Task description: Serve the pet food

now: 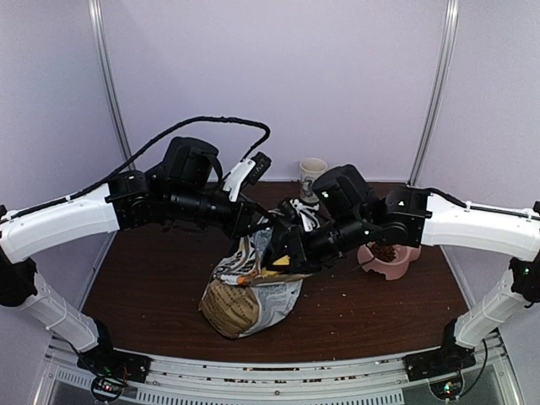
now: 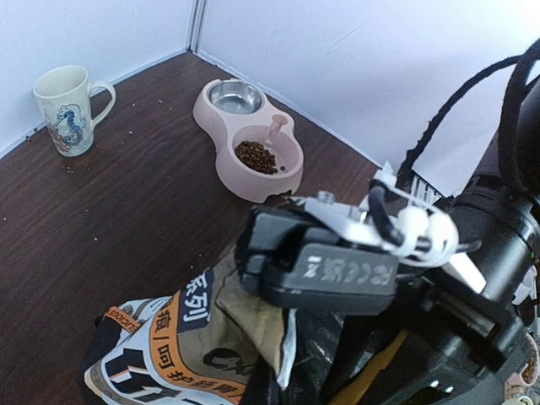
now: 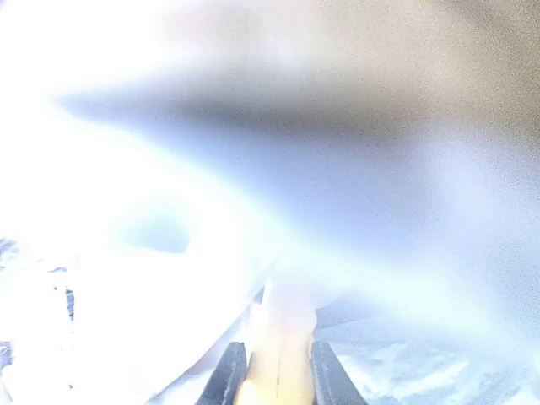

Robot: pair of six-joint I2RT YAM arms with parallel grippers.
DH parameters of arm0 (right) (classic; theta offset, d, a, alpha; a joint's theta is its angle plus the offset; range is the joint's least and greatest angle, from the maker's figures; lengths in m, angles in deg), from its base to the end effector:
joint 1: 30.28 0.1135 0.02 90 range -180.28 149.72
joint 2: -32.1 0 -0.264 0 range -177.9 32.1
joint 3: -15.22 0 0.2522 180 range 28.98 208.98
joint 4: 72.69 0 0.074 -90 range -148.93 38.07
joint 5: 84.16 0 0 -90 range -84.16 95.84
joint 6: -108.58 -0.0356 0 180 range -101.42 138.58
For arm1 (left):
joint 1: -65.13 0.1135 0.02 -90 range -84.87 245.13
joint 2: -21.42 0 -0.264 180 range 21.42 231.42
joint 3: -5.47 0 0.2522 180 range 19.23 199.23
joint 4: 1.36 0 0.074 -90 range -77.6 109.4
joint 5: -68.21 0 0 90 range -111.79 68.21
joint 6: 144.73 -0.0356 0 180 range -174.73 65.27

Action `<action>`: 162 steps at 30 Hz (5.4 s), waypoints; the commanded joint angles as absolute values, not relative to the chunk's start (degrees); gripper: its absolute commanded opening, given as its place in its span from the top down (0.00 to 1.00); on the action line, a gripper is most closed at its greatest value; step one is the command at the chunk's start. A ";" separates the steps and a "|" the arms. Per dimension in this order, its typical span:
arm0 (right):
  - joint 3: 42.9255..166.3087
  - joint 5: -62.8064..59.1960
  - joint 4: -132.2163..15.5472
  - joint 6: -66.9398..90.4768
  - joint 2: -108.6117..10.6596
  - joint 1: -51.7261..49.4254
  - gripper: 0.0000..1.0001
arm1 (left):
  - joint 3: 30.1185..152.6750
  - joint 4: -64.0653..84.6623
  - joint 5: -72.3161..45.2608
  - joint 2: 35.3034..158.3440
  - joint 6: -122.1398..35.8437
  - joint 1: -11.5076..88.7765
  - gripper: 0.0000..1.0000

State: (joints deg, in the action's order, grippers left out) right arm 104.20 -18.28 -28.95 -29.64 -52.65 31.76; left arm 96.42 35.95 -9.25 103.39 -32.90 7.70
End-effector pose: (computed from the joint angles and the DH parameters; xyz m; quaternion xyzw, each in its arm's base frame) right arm 0.1416 0.2979 0.3272 -0.1949 0.8674 0.4502 0.0834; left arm 0.1700 -0.2805 0.3627 0.3142 0.7955 -0.3972 0.3326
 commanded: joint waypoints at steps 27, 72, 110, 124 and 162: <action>70.86 -35.36 -70.15 -62.56 -17.62 12.75 0.81 | 94.73 35.61 -23.31 91.50 -31.71 7.41 1.00; 60.36 -27.04 -93.97 -78.35 -11.76 -4.15 0.81 | 92.83 36.07 -21.71 87.55 -29.61 13.99 1.00; 52.31 -17.83 -66.21 -51.19 -15.15 -44.08 0.81 | 89.72 36.13 -1.40 87.56 -45.98 23.83 1.00; 59.58 -14.36 -56.66 -41.45 -19.85 -44.08 0.81 | 89.63 36.55 -1.39 87.80 -46.33 23.82 1.00; 80.91 -4.52 -33.45 -17.55 -28.85 -38.94 0.81 | 90.02 36.81 -0.17 88.65 -46.44 23.83 1.00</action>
State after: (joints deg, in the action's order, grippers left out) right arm 77.25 -8.97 -36.12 -22.87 -28.23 -41.22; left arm 89.07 41.96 -2.19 89.56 -45.32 23.53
